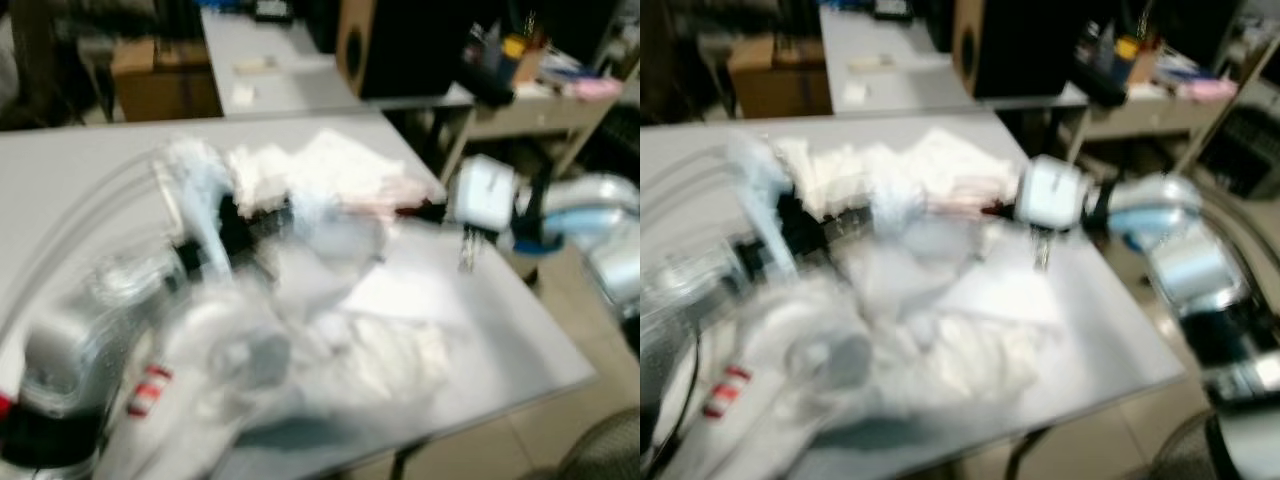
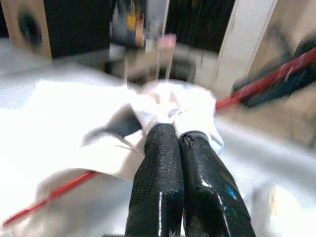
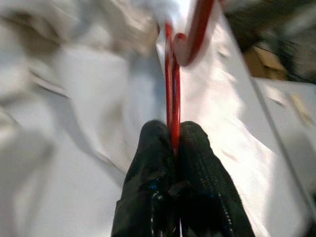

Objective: Hang hanger

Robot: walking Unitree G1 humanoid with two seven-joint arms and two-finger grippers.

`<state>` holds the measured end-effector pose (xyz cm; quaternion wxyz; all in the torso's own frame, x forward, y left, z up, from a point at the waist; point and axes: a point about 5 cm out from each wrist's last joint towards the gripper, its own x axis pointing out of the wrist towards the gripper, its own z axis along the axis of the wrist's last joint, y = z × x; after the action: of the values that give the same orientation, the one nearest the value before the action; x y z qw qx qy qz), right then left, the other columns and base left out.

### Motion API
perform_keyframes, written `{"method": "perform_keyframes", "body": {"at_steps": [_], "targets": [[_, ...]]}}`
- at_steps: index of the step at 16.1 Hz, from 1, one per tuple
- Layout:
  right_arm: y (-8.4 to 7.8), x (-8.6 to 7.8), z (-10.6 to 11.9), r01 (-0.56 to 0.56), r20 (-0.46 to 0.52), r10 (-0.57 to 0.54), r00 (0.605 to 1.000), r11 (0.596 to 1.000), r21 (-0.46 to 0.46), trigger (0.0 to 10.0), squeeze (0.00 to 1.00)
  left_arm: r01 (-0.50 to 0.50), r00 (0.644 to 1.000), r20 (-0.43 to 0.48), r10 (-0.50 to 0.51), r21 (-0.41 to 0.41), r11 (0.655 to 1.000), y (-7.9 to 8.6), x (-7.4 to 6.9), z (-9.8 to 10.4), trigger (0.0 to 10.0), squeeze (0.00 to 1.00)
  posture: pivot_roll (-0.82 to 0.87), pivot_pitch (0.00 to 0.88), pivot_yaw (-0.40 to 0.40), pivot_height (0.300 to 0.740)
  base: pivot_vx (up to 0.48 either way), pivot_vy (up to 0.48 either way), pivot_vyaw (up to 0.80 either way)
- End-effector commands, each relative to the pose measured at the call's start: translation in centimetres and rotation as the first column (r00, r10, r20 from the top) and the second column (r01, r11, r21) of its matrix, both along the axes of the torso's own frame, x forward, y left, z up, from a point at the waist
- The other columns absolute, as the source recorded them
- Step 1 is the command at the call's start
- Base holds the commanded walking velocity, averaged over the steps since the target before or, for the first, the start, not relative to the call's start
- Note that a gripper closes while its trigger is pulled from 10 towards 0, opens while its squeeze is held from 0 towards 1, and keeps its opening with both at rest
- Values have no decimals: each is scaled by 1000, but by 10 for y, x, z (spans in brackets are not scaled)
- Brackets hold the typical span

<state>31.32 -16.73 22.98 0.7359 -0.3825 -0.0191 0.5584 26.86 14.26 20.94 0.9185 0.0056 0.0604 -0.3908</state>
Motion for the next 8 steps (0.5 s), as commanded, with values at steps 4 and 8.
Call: {"method": "perform_keyframes", "body": {"at_steps": [4,8], "targets": [[-19,-40,10,-65,-164,56,985,997,-52,10000,0,-27,999,-22,32,173,985,10,0,0,10000,1000,66,0,-26,740,0,0,0],[-32,-49,22,-49,-204,35,978,997,-60,10000,0,-70,997,-20,76,211,975,27,9,5,10000,1000,67,0,-18,740,0,0,0]]}}
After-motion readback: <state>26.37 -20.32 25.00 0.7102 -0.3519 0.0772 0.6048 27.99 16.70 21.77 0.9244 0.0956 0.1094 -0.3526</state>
